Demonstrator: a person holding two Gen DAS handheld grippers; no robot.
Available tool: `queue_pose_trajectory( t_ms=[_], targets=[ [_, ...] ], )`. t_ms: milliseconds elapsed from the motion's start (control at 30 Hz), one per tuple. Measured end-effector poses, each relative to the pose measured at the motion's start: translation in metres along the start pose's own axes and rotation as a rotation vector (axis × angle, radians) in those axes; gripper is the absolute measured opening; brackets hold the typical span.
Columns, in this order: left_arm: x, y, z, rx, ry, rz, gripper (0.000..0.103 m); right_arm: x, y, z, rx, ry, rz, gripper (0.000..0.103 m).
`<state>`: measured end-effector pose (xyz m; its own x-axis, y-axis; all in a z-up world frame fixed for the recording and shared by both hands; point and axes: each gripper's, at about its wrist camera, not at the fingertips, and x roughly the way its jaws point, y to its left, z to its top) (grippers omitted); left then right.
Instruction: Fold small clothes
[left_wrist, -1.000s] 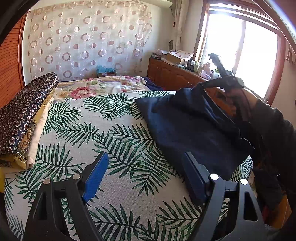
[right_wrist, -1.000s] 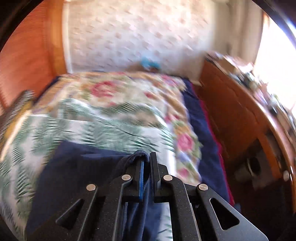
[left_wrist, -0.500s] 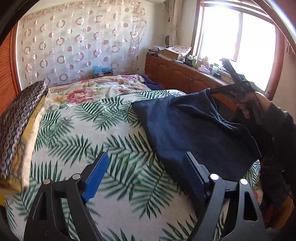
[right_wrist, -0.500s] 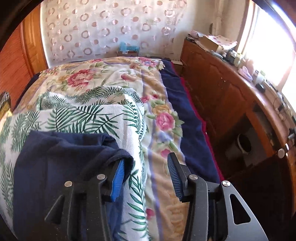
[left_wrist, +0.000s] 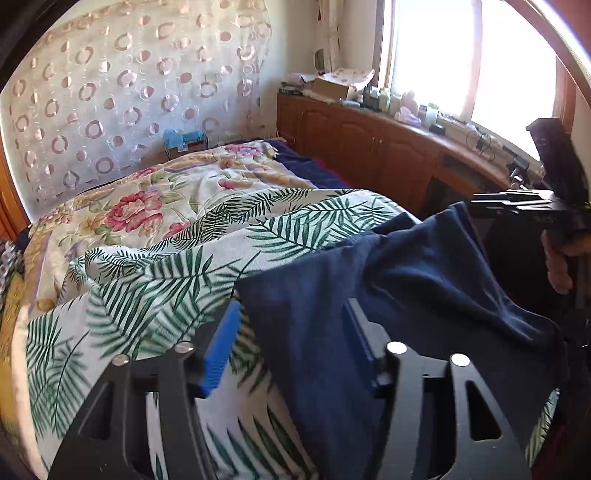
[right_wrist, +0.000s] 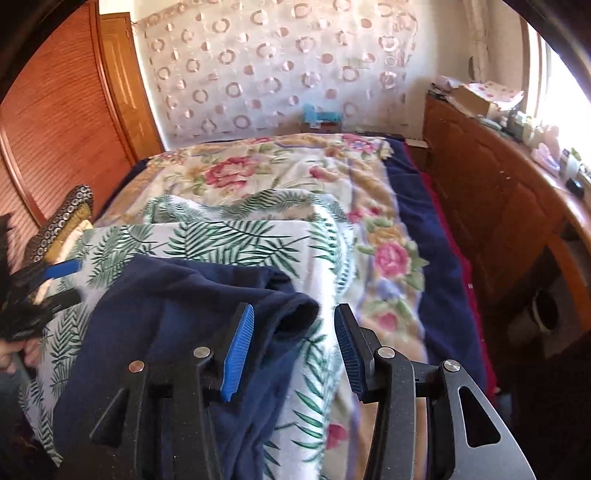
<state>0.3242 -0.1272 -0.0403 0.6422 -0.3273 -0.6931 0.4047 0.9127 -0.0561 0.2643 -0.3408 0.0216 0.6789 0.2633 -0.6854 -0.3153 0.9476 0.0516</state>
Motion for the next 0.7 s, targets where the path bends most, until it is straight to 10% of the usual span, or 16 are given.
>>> queue_pose_trajectory(
  t_ms=[200,267,300,333,367,567,700],
  targets=[
    [0.039,0.001,0.009,0.034,0.073,-0.017,0.055,0.037,-0.008,-0.006,0.024,0.091,0.007,0.049],
    [0.044,0.002,0.009,0.037,0.083,-0.016,0.034,0.044,-0.01,-0.005,0.011,0.103,0.02,0.049],
    [0.045,0.004,0.007,0.04,0.092,-0.012,0.016,0.045,-0.009,-0.004,-0.003,0.095,0.021,0.039],
    [0.045,0.006,0.006,0.039,0.092,-0.011,0.009,0.044,-0.008,-0.002,-0.018,0.086,0.029,0.006],
    [0.043,0.007,0.005,0.03,0.084,-0.014,0.005,0.043,-0.007,0.0,-0.035,0.074,0.035,0.005],
    [0.021,0.033,0.002,-0.053,0.004,0.067,0.002,0.007,0.01,0.015,-0.118,-0.158,0.045,0.005],
    [0.015,0.042,0.002,-0.073,0.006,0.07,0.002,0.02,0.017,0.02,-0.164,-0.166,-0.098,0.005]
  ],
)
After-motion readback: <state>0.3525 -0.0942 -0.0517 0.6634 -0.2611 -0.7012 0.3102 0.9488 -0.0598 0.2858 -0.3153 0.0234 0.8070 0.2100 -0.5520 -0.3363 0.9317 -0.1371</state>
